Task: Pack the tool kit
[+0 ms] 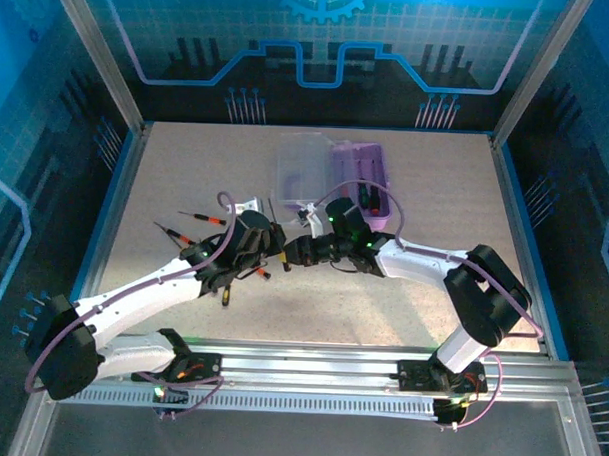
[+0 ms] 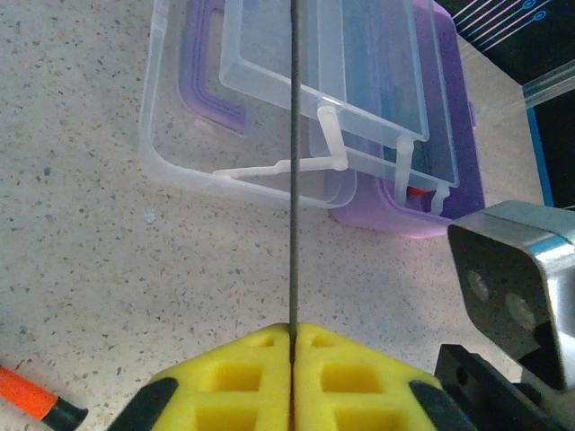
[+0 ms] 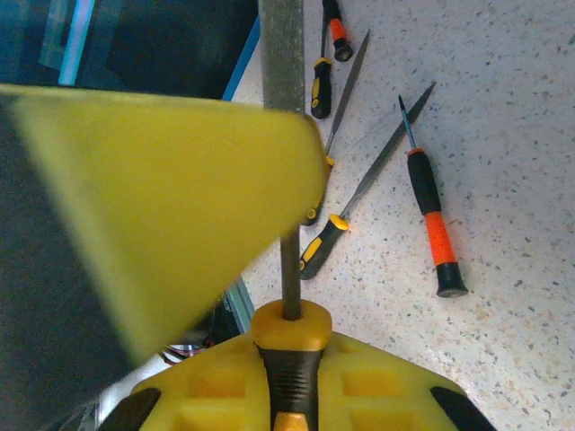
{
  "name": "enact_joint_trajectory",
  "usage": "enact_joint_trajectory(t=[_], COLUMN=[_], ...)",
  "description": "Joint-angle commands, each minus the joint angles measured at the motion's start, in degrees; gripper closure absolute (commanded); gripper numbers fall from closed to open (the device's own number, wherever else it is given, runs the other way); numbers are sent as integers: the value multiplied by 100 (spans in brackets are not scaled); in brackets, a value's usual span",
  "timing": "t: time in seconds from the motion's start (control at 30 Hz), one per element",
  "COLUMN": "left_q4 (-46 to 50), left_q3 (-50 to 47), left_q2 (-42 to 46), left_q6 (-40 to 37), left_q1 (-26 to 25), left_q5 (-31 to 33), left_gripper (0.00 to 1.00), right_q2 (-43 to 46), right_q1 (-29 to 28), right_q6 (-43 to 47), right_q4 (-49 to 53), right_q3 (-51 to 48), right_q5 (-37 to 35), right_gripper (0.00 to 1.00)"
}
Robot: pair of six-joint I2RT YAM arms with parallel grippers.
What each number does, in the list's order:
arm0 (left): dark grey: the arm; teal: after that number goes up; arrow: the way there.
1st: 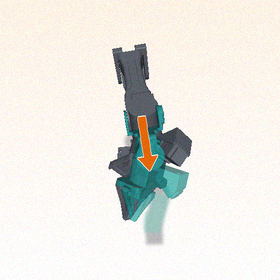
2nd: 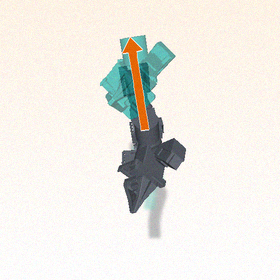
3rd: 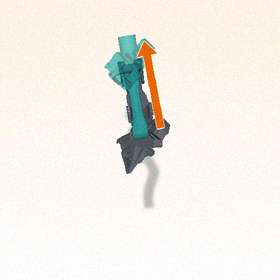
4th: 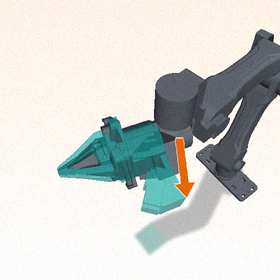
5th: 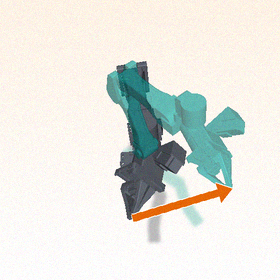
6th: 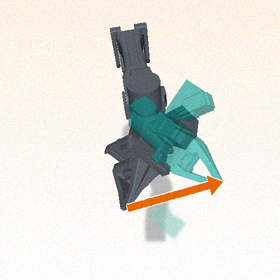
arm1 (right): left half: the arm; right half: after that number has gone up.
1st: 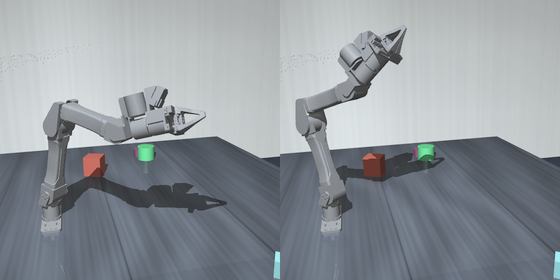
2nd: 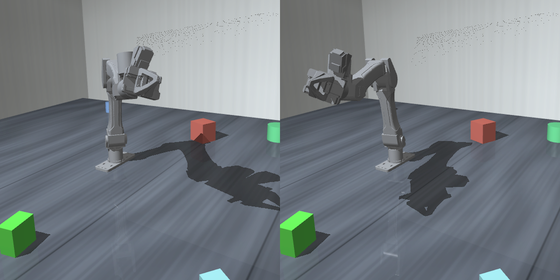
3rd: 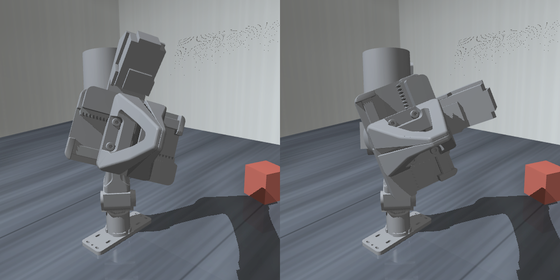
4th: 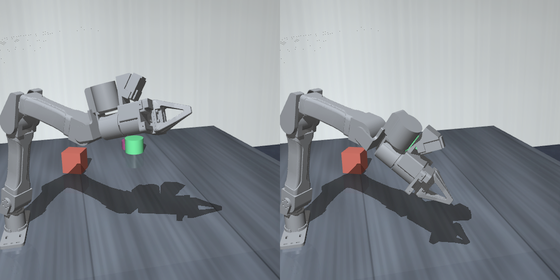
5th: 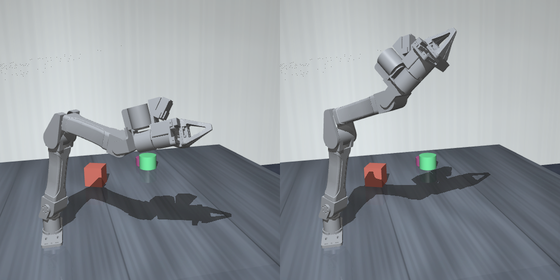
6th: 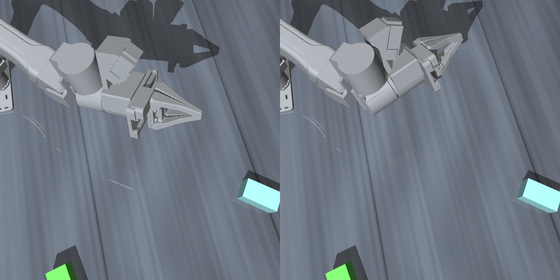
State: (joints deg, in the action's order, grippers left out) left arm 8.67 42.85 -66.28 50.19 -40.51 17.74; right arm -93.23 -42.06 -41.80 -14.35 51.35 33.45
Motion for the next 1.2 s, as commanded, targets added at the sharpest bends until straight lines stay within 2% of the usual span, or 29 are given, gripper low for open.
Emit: enact_joint_trajectory(t=[0.0,0.03,0.1,0.13,0.27,0.4,0.53,0.73,0.9,1.17], left_q4=[100,154,446,571,1110,1441,1716,2183,2110,2155], left_q3=[-2,40,155,208,206,-323,-779,-800,-771,-786], left_q2=[368,481,798,973,1696,2457,2975,3273,3306,3181], left_q6=[4,-51,-134,-251,-567,-429,-229,-248,-358,-304], left_q1=[153,210,306,368,573,615,615,615,615,615], left_q5=[29,38,285,400,807,1113,750,781,828,723], left_gripper=[34,26,3,1,1,1,1,1,1,1], right_q2=[8,1,-19,-11,54,212,-180,-1042,-1982,-2265], right_q1=[-9,13,74,104,330,911,1371,1963,2083,2170], right_q6=[-70,-110,-103,-84,114,588,1290,1456,1686,1617], right_q4=[55,71,216,309,776,1659,2769,3487,4207,4450], right_q3=[261,278,358,395,547,971,1972,3204,4412,4797], right_q5=[-9,-1,-3,-59,-231,-525,-1087,-1738,-2325,-2509], right_gripper=[89,89,89,89,88,88,88,88,88,87])
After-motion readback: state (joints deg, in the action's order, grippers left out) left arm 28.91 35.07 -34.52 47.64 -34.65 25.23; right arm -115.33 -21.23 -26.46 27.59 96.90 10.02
